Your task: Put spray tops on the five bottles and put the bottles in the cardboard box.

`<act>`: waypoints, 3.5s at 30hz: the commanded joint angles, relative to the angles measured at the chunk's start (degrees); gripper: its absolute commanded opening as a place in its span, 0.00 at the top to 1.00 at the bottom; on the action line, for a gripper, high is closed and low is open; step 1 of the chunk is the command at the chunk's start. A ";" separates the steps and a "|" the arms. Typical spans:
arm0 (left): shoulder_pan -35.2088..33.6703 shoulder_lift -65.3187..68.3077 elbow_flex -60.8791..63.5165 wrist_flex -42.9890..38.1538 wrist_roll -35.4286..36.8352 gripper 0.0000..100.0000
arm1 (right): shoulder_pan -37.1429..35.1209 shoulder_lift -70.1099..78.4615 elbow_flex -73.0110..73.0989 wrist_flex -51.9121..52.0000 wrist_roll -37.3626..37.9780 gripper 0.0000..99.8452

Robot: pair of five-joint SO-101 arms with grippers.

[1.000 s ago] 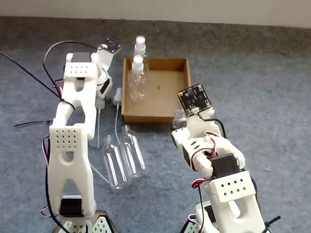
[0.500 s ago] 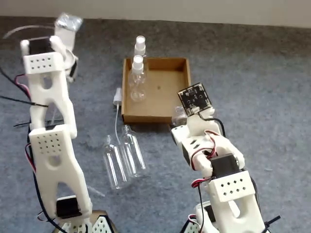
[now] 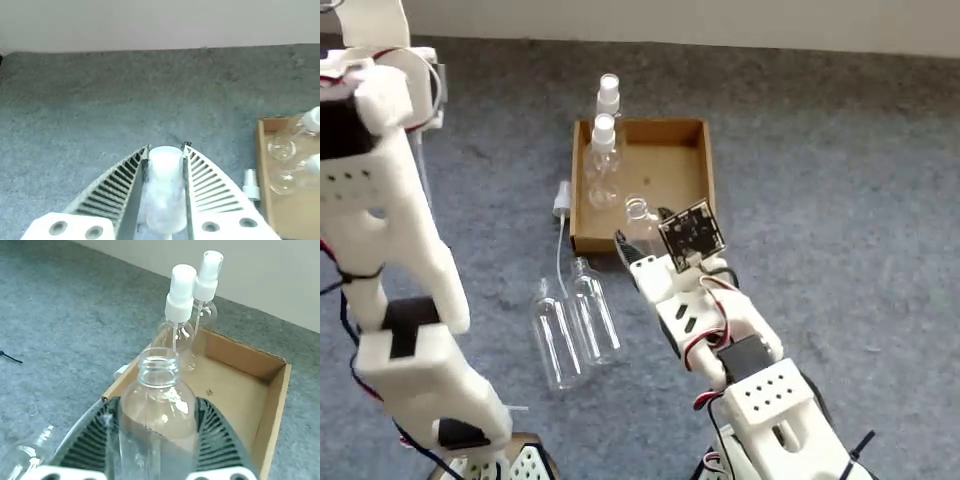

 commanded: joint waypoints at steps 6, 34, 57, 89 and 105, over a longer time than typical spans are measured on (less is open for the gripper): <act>18.51 -34.51 35.03 -4.13 1.23 1.00 | 0.75 -1.45 1.54 -7.69 -2.55 1.00; 42.95 -39.87 57.10 -50.90 8.62 1.00 | 0.66 -29.05 13.32 0.40 -2.46 1.00; 42.95 -41.45 74.59 -51.16 8.62 1.00 | 0.92 -29.05 13.23 0.48 -2.81 1.00; 41.45 -53.49 75.74 -40.79 1.93 0.88 | 2.33 -28.88 13.23 0.84 -2.90 1.00; 38.73 -60.62 85.93 -41.58 -3.60 0.90 | 2.33 -28.79 13.23 0.84 -2.90 1.00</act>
